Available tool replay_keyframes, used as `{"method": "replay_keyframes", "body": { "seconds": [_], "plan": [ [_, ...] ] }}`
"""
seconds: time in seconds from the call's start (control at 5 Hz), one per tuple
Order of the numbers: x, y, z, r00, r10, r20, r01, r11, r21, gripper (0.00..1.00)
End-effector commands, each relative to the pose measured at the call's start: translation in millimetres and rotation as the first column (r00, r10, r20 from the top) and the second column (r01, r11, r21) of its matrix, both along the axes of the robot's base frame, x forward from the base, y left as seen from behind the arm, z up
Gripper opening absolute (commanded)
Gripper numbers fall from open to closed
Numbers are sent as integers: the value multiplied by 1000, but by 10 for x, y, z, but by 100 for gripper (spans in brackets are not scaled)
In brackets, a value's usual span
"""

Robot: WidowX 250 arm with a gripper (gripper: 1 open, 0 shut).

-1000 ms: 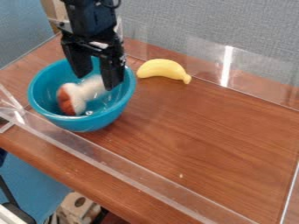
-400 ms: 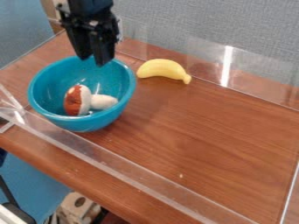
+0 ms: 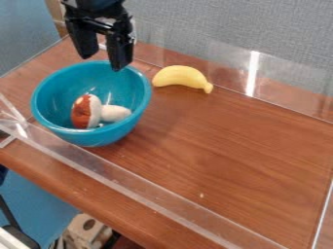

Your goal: Put the mushroom in the blue bowl

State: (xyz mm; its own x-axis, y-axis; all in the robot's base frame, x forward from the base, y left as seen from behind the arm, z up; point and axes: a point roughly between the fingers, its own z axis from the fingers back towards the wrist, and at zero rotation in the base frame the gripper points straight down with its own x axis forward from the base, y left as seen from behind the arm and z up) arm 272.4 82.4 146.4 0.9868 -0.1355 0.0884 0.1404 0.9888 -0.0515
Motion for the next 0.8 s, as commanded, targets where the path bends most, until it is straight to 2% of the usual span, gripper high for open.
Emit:
{"method": "replay_keyframes", "body": {
  "seconds": [0.0, 0.2, 0.4, 0.6],
  "plan": [
    [12, -87, 253, 997, 54, 51, -55, 998, 24, 100],
    [14, -252, 391, 995, 84, 56, -86, 996, 35, 100],
    [-6, -412, 413, 991, 108, 77, -113, 992, 54, 100],
    [66, -366, 356, 990, 117, 84, -122, 991, 60, 100]
  ]
}}
